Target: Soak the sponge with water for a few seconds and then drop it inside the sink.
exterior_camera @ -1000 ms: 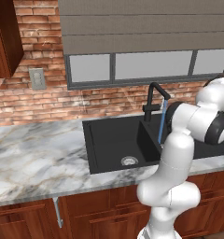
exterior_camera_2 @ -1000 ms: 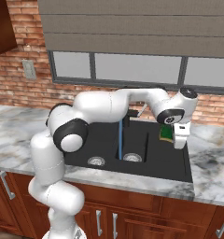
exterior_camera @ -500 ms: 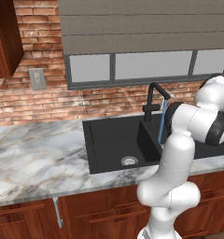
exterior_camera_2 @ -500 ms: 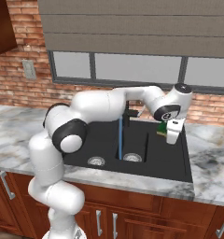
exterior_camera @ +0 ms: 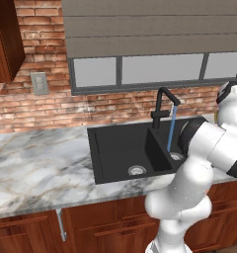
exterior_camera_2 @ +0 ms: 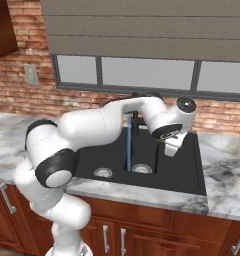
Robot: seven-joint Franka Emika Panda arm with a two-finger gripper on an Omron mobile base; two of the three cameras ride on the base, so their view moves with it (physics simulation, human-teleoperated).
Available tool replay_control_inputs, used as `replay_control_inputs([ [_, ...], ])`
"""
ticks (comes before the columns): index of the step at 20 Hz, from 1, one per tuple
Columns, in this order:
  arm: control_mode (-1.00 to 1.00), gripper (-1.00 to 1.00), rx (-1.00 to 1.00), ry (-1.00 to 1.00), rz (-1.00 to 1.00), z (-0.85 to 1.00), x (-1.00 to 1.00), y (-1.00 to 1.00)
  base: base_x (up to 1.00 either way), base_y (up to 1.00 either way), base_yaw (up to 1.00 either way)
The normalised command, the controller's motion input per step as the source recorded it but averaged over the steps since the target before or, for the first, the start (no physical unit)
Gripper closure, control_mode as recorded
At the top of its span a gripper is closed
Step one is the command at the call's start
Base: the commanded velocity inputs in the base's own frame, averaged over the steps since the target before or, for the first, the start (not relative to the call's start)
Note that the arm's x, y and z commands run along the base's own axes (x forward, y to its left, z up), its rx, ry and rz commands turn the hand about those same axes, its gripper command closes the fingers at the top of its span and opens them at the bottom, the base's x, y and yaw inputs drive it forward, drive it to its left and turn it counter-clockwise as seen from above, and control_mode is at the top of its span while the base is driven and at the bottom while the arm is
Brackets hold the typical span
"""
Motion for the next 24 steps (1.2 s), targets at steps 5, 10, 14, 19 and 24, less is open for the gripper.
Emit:
replay_control_inputs([
  [5,-1.00,1.00,0.00,-0.14,0.04,0.00,-0.15,0.70,0.00,0.00,0.00],
  [10,-1.00,1.00,0.00,0.00,0.06,0.05,0.00,0.32,0.00,0.00,0.00],
  [14,-1.00,1.00,0.00,0.00,0.00,0.03,0.01,0.01,0.00,0.00,0.00],
  [19,-1.00,1.00,0.01,0.00,-0.03,0.00,0.02,0.00,0.00,0.00,0.00],
  [24,-1.00,1.00,0.09,0.00,-0.10,0.00,0.00,-0.01,0.00,0.00,0.00],
])
